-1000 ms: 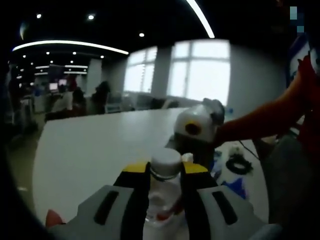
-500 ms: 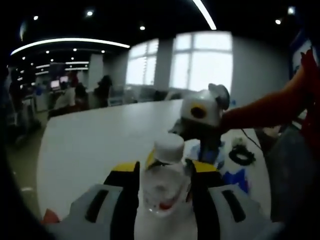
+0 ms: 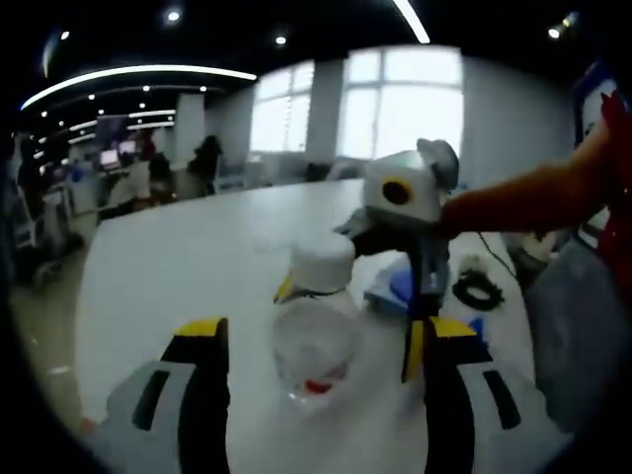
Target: Arrange the tabletop items into an orderly group along one side of the table until the central work area is clear of visible clutter.
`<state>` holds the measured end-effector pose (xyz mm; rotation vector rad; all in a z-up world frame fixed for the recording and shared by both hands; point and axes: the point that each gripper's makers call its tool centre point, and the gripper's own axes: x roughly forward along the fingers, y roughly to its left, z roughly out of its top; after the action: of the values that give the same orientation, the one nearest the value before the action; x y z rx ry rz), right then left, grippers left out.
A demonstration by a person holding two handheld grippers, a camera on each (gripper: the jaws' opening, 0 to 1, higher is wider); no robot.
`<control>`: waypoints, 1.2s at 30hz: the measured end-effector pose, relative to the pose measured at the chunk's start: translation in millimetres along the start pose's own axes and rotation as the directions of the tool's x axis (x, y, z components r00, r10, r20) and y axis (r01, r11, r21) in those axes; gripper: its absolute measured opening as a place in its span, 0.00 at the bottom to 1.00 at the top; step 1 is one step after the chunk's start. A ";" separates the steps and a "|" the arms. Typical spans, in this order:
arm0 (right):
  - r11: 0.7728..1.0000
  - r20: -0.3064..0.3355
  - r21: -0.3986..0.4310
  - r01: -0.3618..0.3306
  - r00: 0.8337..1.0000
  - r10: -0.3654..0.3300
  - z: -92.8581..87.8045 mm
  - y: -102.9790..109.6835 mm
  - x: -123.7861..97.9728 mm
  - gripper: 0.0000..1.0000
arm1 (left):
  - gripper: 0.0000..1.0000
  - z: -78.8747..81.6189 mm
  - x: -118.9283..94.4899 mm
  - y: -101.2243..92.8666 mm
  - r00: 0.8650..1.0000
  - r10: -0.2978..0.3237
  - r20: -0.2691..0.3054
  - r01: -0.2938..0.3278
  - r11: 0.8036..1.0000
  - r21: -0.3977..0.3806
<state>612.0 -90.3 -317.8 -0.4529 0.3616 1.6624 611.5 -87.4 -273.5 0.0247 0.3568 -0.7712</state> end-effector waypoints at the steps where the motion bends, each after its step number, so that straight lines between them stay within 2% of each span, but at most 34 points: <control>1: 1.000 -0.003 0.006 0.002 1.000 -0.002 -0.6 0.2 0.0 0.90 | 0.80 -0.5 -0.1 -0.9 1.000 -0.003 0.000 0.003 1.000 -0.009; 2: 1.000 -0.006 0.011 0.005 1.000 -0.005 -1.2 0.2 0.0 1.00 | 0.84 -1.7 -0.2 -0.2 1.000 0.005 -0.003 -0.005 1.000 -0.015; 3: 0.999 -0.017 0.048 0.011 1.000 -0.010 -4.1 1.8 -0.2 0.99 | 0.87 -2.6 -0.4 -0.7 1.000 0.005 -0.005 -0.005 1.000 -0.011; 6: 1.000 -0.042 0.017 0.006 0.999 -0.005 -8.5 6.9 -3.6 0.99 | 0.89 -6.1 -1.1 -6.1 1.000 -0.013 -0.018 0.013 1.000 -0.014; 8: 1.000 -0.043 0.014 0.008 0.999 -0.007 -8.5 8.4 -5.8 0.99 | 0.95 -8.6 -0.7 -10.0 1.000 -0.013 -0.024 0.012 1.000 -0.012; 12: 1.000 -0.041 0.007 0.021 0.999 -0.021 -6.1 9.6 -12.9 0.99 | 0.99 -12.3 -1.8 -16.0 0.999 -0.020 -0.034 0.019 1.000 -0.013; 16: 0.999 -0.047 0.000 0.032 0.998 -0.032 -3.9 13.3 -23.3 0.99 | 0.99 -20.0 -5.3 -23.5 0.997 -0.025 -0.068 0.025 1.000 -0.010; 27: 0.997 -0.051 0.009 0.074 0.996 -0.073 -6.2 26.4 -53.8 0.99 | 0.99 -27.2 -23.3 -42.6 0.997 -0.014 -0.075 0.012 1.000 -0.027; 36: 0.993 -0.054 0.029 0.112 0.992 -0.111 -15.2 42.0 -79.6 0.99 | 0.99 -30.0 -32.0 -57.6 0.997 -0.013 -0.077 0.011 1.000 -0.029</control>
<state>580.5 -172.3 -293.0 -0.4845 0.3945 1.5365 541.7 -102.7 -285.1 0.0256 0.4421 -0.7784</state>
